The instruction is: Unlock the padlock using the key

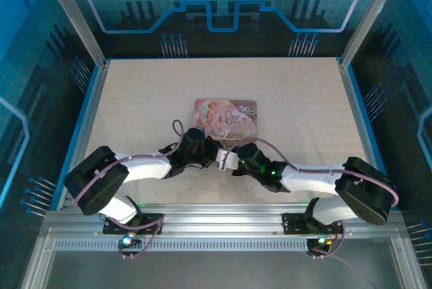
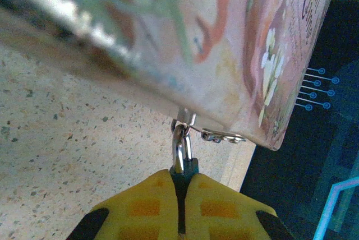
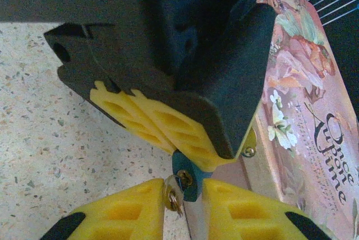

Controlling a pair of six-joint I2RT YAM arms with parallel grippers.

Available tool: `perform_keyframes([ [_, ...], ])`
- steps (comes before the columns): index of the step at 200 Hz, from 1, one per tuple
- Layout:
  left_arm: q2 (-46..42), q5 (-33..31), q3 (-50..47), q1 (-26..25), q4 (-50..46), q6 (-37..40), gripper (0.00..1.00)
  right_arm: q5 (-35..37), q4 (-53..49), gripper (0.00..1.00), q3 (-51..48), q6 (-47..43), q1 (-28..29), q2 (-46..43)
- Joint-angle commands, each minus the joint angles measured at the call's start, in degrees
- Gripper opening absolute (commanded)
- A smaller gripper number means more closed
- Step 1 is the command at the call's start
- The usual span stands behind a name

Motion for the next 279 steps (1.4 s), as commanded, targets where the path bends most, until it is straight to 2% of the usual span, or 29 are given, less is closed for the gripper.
perform_keyframes([
  [1,-2.14,2.63,2.09,0.23,2.35,-1.33,0.0,1.17,1.63,0.22,1.66,-0.27,0.68,0.96],
  [78,-1.82,2.98,2.27,0.3,2.67,-1.52,0.0,4.11,2.97,0.07,2.43,-0.13,0.67,2.73],
  [111,-1.6,3.25,2.36,0.28,3.15,-1.81,0.0,5.02,4.1,0.0,2.73,2.63,0.17,1.83],
  [146,-1.38,3.26,2.27,0.23,3.15,-1.79,0.0,4.63,3.51,0.0,3.73,11.51,-0.73,0.47],
  [216,-0.87,3.16,2.01,0.27,3.41,-1.87,0.0,5.46,3.73,0.0,4.19,35.86,-0.7,1.73],
  [279,-0.27,2.98,1.77,0.31,3.66,-1.57,0.0,2.81,2.38,0.0,5.07,48.79,-0.74,2.29],
])
